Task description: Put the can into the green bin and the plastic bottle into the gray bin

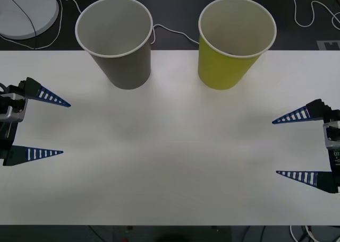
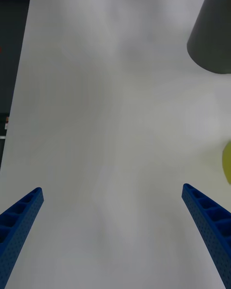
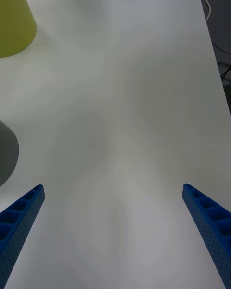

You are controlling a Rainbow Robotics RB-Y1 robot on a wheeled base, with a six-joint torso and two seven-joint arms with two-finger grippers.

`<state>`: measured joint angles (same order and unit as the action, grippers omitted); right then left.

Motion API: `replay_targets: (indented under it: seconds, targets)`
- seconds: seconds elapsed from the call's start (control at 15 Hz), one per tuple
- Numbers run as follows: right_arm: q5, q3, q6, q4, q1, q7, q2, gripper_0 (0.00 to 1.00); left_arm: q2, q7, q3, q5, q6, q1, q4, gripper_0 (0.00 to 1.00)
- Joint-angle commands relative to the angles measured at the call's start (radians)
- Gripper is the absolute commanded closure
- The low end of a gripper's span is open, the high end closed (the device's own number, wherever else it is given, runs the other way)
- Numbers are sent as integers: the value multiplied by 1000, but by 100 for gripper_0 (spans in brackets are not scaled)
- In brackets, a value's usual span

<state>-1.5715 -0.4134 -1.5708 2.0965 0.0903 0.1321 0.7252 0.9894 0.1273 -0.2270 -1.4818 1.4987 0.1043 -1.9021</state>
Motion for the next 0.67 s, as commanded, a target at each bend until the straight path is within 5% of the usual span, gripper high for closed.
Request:
replay_targets:
  seconds: [0.07, 0.67]
  targets:
    - [-19, -4, 11, 0, 0, 1, -7, 0, 0, 0, 0, 0, 0, 0, 0, 0]
    - [-22, -4, 31, 0, 0, 20, -7, 0, 0, 0, 0, 0, 0, 0, 0, 0]
